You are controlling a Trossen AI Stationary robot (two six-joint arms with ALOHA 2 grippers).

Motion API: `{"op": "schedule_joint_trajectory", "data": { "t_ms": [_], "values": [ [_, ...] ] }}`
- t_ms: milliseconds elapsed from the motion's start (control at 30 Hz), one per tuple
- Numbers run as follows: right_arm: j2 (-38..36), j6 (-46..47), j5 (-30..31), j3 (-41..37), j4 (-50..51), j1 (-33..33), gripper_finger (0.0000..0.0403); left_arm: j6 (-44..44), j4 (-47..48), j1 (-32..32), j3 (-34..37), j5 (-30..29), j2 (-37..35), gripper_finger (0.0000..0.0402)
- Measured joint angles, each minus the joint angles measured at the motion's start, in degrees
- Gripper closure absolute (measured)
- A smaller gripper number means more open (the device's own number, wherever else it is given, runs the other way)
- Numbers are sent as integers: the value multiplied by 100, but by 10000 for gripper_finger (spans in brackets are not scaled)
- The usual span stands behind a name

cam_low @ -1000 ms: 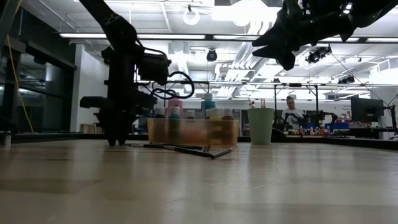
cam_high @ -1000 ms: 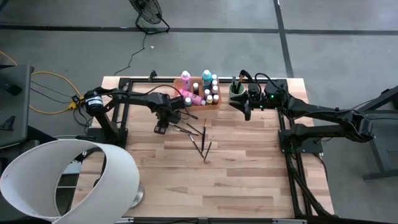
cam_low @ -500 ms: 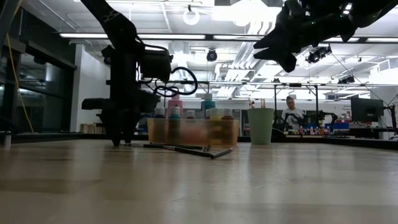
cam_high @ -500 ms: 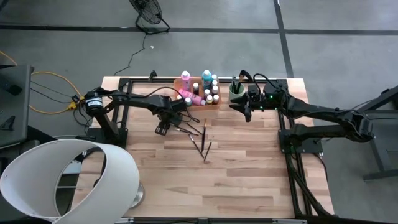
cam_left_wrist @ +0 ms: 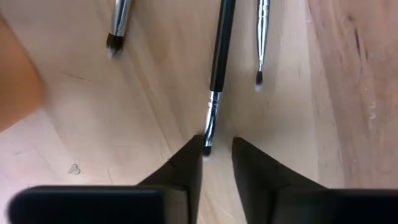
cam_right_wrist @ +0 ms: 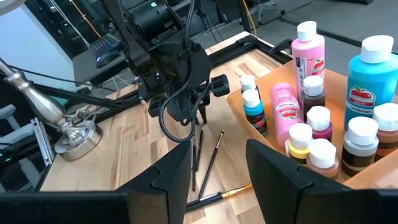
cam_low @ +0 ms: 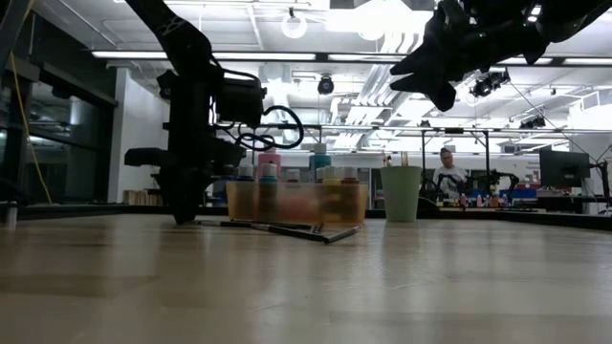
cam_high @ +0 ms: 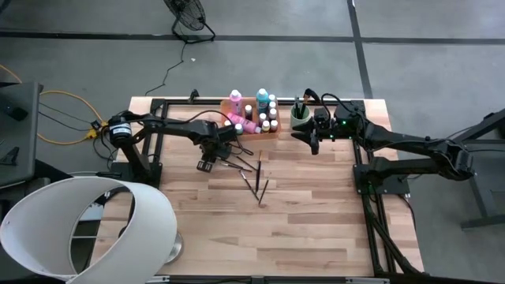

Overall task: Pick & Place Paint Supplies
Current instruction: Put the silver paint brush into the green cup

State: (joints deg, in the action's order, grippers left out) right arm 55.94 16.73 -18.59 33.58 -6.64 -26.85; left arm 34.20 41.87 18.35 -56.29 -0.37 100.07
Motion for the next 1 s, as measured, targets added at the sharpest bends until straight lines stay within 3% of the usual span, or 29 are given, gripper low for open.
{"op": "schedule_joint_trajectory", "data": {
  "t_ms": [300,600,1000],
  "values": [
    [0,1,-109,0,1,2,255,-277,19,-2,6,1,11,397],
    [0,15,-107,0,-11,317,255,-734,247,-9,-52,-194,-163,401],
    [0,807,536,2,-581,1158,260,-859,1102,-490,-832,-1268,-518,401]
  ]
}}
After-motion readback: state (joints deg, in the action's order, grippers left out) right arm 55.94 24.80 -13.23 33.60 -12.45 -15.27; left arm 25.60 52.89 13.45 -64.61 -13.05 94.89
